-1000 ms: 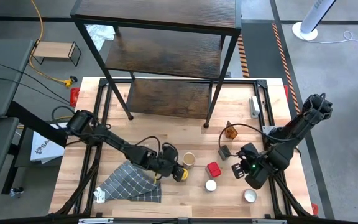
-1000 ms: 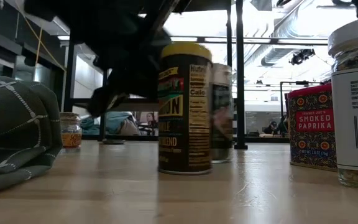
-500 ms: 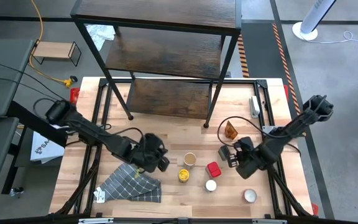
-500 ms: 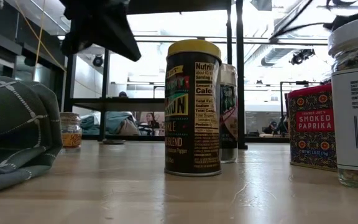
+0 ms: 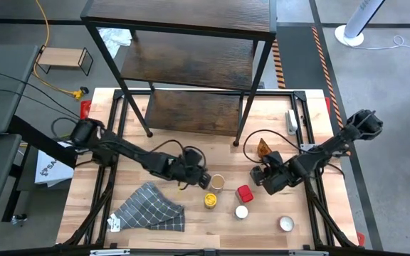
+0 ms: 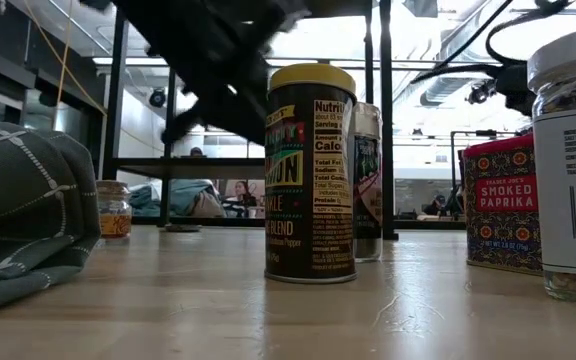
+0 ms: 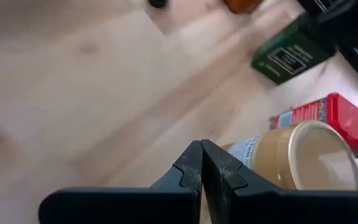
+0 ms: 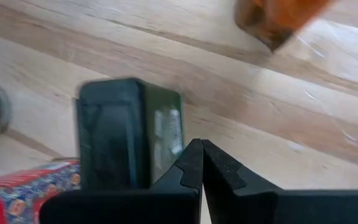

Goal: Shelf spices
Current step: Adjust the seasoning bottles and cans

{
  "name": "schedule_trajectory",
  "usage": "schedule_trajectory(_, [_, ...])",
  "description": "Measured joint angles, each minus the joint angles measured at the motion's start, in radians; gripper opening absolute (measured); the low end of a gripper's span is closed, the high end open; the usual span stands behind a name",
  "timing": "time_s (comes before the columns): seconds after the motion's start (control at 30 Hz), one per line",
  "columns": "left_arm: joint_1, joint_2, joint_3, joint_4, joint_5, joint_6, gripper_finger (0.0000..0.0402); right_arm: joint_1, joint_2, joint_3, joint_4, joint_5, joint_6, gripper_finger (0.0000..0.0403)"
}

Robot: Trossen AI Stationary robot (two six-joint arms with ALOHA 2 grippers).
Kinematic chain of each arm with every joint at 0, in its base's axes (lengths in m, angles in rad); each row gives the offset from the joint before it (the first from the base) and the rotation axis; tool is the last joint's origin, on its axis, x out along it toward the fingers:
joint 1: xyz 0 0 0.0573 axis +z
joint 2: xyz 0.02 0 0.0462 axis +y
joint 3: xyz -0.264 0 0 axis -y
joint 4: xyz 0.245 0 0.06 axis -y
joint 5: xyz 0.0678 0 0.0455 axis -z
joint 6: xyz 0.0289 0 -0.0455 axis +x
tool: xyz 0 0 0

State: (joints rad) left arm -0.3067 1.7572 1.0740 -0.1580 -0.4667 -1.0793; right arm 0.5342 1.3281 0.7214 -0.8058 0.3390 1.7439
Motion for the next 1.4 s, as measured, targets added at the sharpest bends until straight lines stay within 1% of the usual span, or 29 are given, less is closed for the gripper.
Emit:
schedule_trajectory(0.13, [0.007, 0.088, 0.0, 0.132, 0.064, -0.045, 0.0, -0.026, 0.0, 0.0, 0.07, 0.0, -0.077, 0.0])
schedule_trajectory(0.23, [-0.001, 0.134, 0.0, 0.185, 0.095, -0.076, 0.0, -0.031, 0.0, 0.0, 0.125, -0.009, -0.124, 0.0])
schedule_trajectory(0.33, [-0.019, 0.165, 0.0, 0.23, 0.107, -0.11, 0.0, -0.03, 0.0, 0.0, 0.159, -0.024, -0.137, 0.0])
schedule_trajectory(0.43, [-0.044, 0.188, 0.0, 0.279, 0.099, -0.148, 0.0, -0.03, 0.002, 0.0, 0.198, -0.041, -0.14, 0.0])
schedule_trajectory(0.6, [-0.08, 0.216, 0.0, 0.337, 0.044, -0.206, 0.0, -0.03, 0.002, 0.0, 0.266, -0.062, -0.148, 0.0])
schedule_trajectory(0.73, [-0.098, 0.216, 0.0, 0.343, 0.025, -0.213, 0.0, -0.029, 0.002, 0.001, 0.307, -0.091, -0.148, 0.0])
schedule_trajectory(0.8, [-0.104, 0.209, 0.0, 0.327, 0.008, -0.174, 0.0, -0.024, 0.002, 0.002, 0.317, -0.094, -0.148, 0.0])
schedule_trajectory(0.87, [-0.109, 0.186, -0.001, 0.306, -0.031, -0.14, 0.0, -0.014, 0.002, 0.01, 0.311, -0.075, -0.148, 0.0])
schedule_trajectory(1.0, [-0.109, 0.122, 0.0, 0.175, -0.113, -0.053, 0.0, -0.003, 0.0, 0.02, 0.282, -0.014, -0.13, 0.0])
schedule_trajectory(1.1, [-0.114, 0.075, -0.002, 0.081, -0.111, 0.029, 0.0, -0.001, 0.0, 0.02, 0.248, -0.015, -0.106, 0.0])
schedule_trajectory(1.17, [-0.12, 0.044, -0.017, 0.091, -0.059, 0.132, 0.0, -0.001, 0.0, 0.02, 0.221, -0.021, -0.082, 0.0])
schedule_trajectory(1.27, [-0.121, 0.005, -0.067, 0.154, 0.068, 0.286, 0.0, 0.007, 0.0, 0.02, 0.194, -0.04, -0.038, 0.0])
schedule_trajectory(1.33, [-0.119, -0.028, -0.115, 0.187, 0.143, 0.358, 0.0, 0.018, 0.0, 0.02, 0.196, -0.051, 0.003, 0.0])
schedule_trajectory(1.4, [-0.118, -0.069, -0.168, 0.214, 0.18, 0.4, 0.0, 0.029, 0.0, 0.02, 0.202, -0.054, 0.037, 0.0])
